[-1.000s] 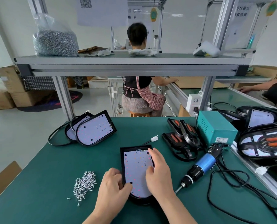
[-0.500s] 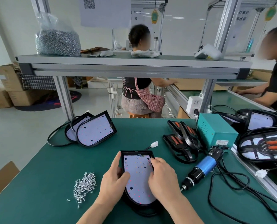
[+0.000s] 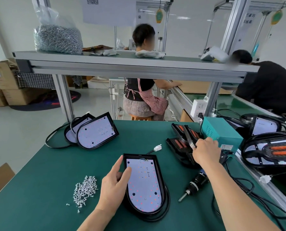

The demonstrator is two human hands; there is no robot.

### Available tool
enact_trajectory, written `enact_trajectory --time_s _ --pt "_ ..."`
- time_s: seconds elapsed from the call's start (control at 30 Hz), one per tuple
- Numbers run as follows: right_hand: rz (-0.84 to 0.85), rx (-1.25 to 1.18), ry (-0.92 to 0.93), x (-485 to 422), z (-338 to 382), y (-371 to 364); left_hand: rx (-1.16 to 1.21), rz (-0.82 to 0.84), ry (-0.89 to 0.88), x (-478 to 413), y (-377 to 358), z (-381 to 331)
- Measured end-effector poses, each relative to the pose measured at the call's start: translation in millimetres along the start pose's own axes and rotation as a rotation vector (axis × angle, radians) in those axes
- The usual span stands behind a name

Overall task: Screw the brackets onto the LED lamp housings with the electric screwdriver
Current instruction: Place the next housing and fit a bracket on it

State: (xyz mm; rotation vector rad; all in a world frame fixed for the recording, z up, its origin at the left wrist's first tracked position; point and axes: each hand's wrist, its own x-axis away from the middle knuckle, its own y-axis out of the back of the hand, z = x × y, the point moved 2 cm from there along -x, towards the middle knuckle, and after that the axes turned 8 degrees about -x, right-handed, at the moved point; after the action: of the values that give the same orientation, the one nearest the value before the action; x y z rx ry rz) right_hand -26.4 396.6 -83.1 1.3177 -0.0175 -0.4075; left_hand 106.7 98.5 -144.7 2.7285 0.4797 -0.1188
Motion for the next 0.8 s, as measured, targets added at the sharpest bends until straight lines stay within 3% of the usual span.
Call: enact_trajectory --time_s 0.27,0.43,0.63,0.8 --pt "-0.166 -0.281 0.218 15 15 4 0.015 -0.031 0.023 -3 1 0" --pt "-0.290 -0.516 0.446 78 48 33 -0.028 -0.036 0.027 -4 0 0" --pt "-0.242 -0.673 0.704 174 78 33 -0.058 -0.043 0.024 -4 0 -6" --pt "-0.176 -0.603 0.844 216 88 17 -0.072 -0.054 0.046 -4 1 -7"
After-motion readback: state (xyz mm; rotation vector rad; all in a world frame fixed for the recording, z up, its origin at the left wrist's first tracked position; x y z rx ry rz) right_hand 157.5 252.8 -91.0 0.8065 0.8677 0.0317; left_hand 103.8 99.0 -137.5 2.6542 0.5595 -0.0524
